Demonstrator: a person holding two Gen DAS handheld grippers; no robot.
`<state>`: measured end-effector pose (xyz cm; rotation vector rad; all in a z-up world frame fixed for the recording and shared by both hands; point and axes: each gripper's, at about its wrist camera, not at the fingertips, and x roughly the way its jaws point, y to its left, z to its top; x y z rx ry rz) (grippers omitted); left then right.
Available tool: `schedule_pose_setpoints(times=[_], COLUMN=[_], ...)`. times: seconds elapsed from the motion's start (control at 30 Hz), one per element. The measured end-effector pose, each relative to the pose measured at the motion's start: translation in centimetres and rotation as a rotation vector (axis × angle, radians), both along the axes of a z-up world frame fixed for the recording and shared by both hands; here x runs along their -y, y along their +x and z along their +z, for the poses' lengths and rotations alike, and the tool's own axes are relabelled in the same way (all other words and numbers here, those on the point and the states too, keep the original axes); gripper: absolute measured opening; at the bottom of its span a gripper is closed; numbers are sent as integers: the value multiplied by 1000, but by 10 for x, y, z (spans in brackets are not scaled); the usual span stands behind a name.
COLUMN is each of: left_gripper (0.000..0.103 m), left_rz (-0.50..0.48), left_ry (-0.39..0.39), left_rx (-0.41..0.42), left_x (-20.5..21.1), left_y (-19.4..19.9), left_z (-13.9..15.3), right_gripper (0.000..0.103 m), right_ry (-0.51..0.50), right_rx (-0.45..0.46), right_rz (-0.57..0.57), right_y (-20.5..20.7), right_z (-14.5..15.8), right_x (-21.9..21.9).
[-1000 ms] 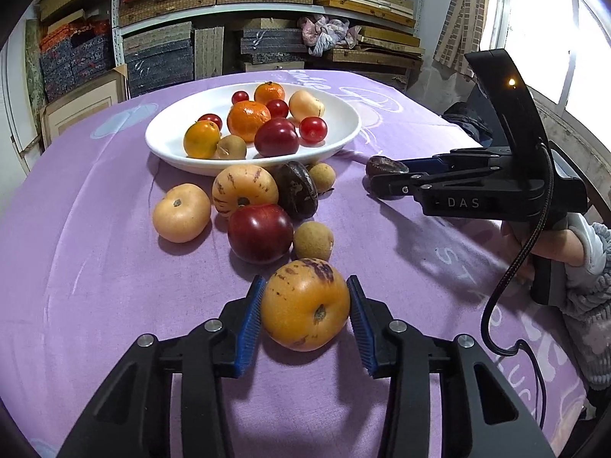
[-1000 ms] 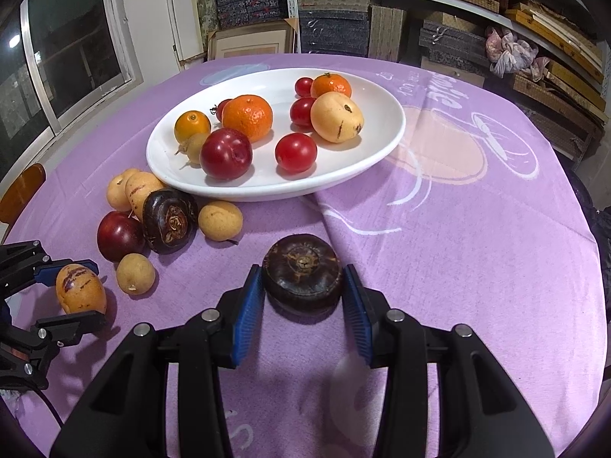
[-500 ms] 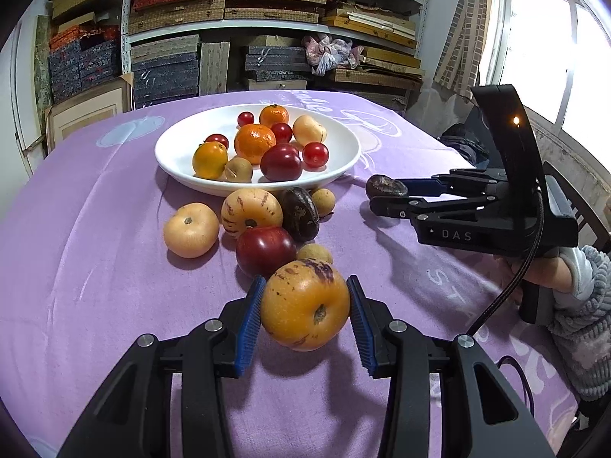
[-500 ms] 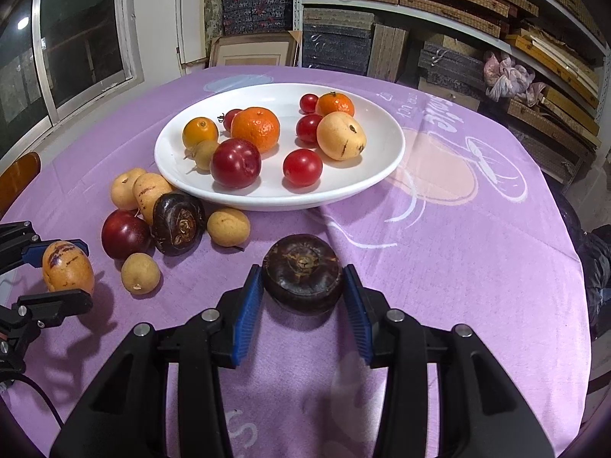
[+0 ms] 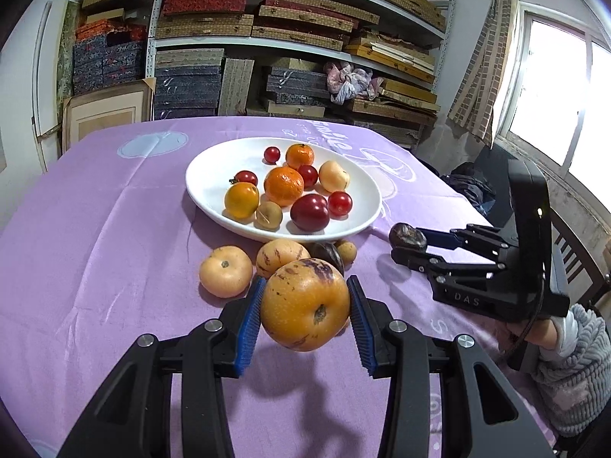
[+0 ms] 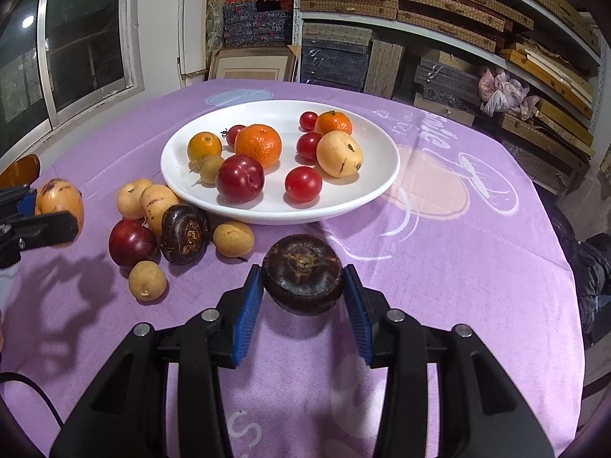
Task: Organize fruits
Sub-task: 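Carry both fruits onto the white plate and open both tools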
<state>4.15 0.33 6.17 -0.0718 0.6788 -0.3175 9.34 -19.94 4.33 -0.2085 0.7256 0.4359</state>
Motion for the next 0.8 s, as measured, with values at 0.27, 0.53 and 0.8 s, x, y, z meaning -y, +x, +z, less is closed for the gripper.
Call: schedule_pose_setpoints(times=[0.27,0.53,0.8], left_gripper=[43,43,43], left_rz=[31,70,113], left_ry=[9,-8,-46], left_rx=[38,112,18], left_x=[2,2,-30], left_y=[47,92,134], left_z=[38,67,35], right_gripper=[42,42,42], right_ry=[9,196,241], right_rx=[41,83,75], right_rz=[0,-29,7], right_y=[-4,2,56], right_z=[10,68,91], right_x=[2,34,-4])
